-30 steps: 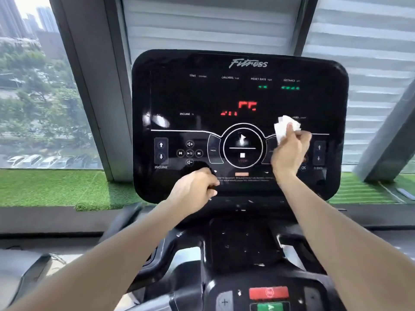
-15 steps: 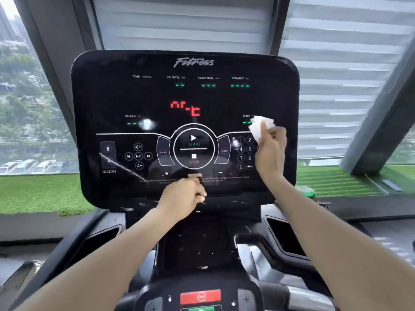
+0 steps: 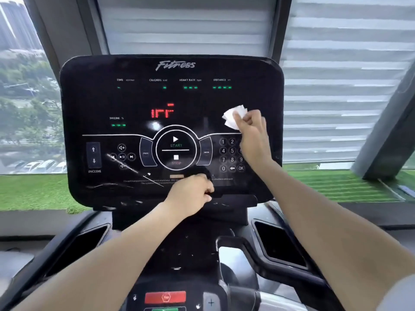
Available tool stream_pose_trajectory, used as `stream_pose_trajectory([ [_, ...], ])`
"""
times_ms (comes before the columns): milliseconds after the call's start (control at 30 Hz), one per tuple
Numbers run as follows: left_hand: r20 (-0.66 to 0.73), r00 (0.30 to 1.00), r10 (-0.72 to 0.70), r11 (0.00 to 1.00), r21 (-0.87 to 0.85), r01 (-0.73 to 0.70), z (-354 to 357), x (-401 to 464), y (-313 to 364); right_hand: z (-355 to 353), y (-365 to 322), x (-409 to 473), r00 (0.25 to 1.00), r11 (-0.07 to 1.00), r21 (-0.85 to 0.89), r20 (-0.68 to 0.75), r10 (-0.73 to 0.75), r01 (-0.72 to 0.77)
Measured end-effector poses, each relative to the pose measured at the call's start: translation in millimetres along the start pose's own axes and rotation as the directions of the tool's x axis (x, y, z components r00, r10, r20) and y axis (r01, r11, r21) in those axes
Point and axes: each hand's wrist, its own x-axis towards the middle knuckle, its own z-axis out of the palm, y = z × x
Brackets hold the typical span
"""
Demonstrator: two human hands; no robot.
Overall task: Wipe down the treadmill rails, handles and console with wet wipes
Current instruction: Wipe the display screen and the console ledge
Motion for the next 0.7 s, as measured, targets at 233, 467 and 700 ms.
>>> stream_pose_trajectory([
  [233,-0.04,0.999,-0.021,0.999,-0.045,0.019,15.7,17.1,37.1,-16.6,31.2,-8.9,0.996,0.993,0.074,-0.025,0.091,-0.089],
  [467,0.022,0.99,-0.142,0.984,-0.103,0.144,14.3,30.7,42.7,-26.8,50.1,-38.6,0.99,0.991,0.018,-0.039,0.134,-0.133],
  [700,0.015,0.984,-0.177,0.981,-0.084,0.177,19.8,32.7,41.4,-36.3,49.3,-3.6,0.956,0.958,0.124,-0.107,0.272,-0.259],
])
